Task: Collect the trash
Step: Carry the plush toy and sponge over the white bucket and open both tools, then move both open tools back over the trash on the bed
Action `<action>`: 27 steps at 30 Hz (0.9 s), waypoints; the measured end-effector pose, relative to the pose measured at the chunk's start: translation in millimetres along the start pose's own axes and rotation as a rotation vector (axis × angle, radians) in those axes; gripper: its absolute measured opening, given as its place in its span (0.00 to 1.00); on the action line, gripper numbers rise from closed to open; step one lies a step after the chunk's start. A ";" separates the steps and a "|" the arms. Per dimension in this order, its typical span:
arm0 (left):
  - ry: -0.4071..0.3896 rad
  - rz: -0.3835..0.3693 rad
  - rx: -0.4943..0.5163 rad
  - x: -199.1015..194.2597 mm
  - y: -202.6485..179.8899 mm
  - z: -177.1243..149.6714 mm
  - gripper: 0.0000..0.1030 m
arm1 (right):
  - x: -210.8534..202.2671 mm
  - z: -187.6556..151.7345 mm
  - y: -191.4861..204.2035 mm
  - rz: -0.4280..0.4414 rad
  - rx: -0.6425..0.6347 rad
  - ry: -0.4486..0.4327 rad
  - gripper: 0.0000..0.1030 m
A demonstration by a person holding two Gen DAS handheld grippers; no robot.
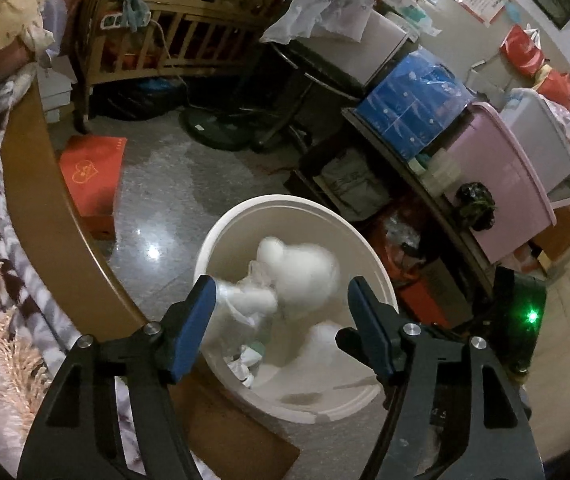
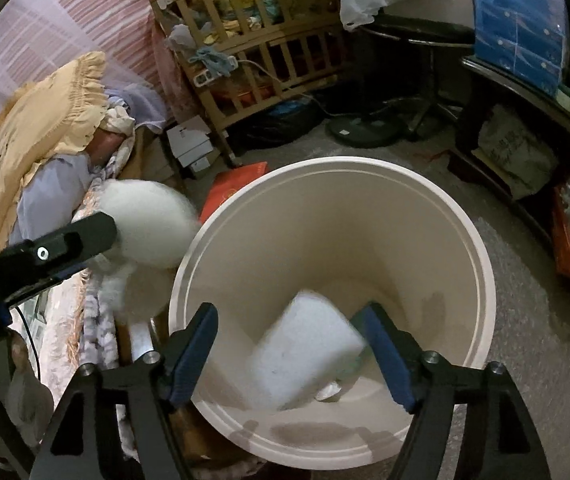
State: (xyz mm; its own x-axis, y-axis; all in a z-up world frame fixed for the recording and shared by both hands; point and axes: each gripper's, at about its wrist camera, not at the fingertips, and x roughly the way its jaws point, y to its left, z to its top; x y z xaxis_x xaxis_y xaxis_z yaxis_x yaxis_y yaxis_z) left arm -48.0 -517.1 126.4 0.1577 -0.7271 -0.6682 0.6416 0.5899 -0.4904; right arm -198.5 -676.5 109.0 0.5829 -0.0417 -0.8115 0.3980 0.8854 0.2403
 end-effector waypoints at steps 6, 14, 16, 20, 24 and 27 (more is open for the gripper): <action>-0.017 0.052 0.011 -13.3 7.6 -3.4 0.65 | 3.5 -1.8 6.9 0.010 -0.010 0.010 0.72; -0.065 0.189 0.025 -42.7 29.8 -18.3 0.65 | 3.9 -3.5 35.3 0.036 -0.058 0.014 0.72; -0.074 0.219 0.022 -50.6 36.6 -22.9 0.65 | 2.6 -4.1 44.0 0.046 -0.069 0.011 0.72; -0.094 0.284 0.017 -68.2 50.7 -29.9 0.65 | -0.5 -4.2 68.0 0.075 -0.098 0.004 0.72; -0.112 0.341 0.003 -88.9 67.4 -39.1 0.65 | -2.3 -3.9 94.7 0.109 -0.131 0.000 0.72; -0.124 0.375 -0.018 -104.4 79.9 -45.3 0.65 | -2.0 -2.7 117.5 0.149 -0.151 0.002 0.72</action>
State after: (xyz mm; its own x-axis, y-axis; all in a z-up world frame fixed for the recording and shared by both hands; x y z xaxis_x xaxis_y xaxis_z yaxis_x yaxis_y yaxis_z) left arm -47.2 -378.1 131.6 0.4684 -0.4962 -0.7310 0.5089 0.8279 -0.2358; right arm -154.8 -571.1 137.5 0.6258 0.0960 -0.7741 0.1963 0.9411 0.2754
